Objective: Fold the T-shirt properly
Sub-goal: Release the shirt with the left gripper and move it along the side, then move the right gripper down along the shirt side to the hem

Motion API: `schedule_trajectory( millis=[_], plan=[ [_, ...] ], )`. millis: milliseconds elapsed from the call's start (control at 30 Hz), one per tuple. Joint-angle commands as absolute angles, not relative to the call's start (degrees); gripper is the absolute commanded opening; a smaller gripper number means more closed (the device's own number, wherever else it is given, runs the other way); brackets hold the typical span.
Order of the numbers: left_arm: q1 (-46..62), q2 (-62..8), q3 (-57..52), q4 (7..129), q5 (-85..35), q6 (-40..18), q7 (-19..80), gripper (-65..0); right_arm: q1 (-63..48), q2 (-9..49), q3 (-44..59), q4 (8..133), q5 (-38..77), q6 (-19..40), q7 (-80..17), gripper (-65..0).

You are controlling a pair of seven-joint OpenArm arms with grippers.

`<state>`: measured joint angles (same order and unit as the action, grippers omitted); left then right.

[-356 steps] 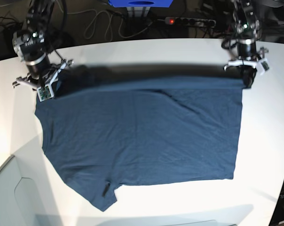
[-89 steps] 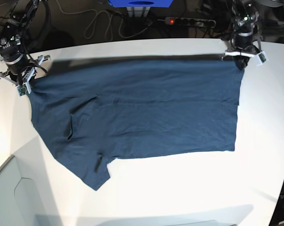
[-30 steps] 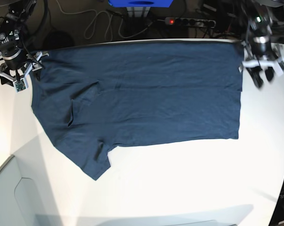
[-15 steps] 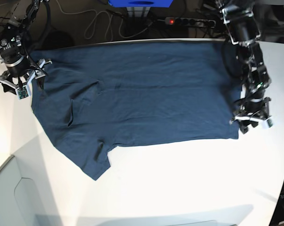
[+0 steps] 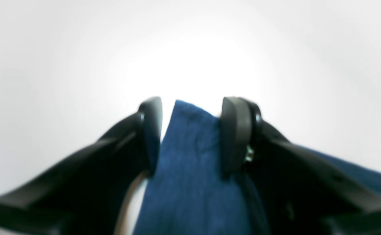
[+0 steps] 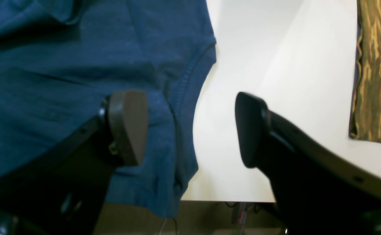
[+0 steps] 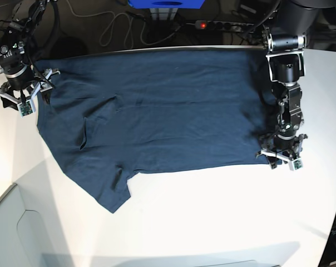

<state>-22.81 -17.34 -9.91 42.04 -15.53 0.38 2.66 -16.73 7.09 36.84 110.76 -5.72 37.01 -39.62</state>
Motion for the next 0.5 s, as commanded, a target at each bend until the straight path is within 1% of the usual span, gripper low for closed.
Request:
schedule_trajectory(
  millis=[0, 200, 267, 433, 467],
  plan=[
    [-24.57, -18.15, -9.98, 42.24, -15.69, 0.4, 1.89, -36.9, -16.57, 7.87, 37.32, 111.6, -5.05, 37.67, -38.55, -24.9],
    [-24.13, -18.07, -9.71, 41.27, -15.6, 0.22, 1.8, -38.2, -15.34, 8.04, 37.32, 111.6, -5.05, 37.67, -38.55, -24.9],
    [-23.43, -17.19, -9.71, 41.36, -15.52, 0.22, 1.8, -43.6, -13.32, 8.04, 37.32, 111.6, -5.14, 37.67, -38.55, -24.9],
    [-22.99, -16.84, -9.8, 41.36, -15.6, 0.22, 1.8, -64.9, -7.52, 8.04, 36.88, 110.99, -5.14, 37.49, -38.55, -24.9],
    [-22.73, -16.84, -9.71, 41.36, -15.69, 0.22, 1.8, -65.0, -5.93, 8.04, 36.79, 110.29, -5.14, 37.49, -38.55, -24.9]
  ],
)
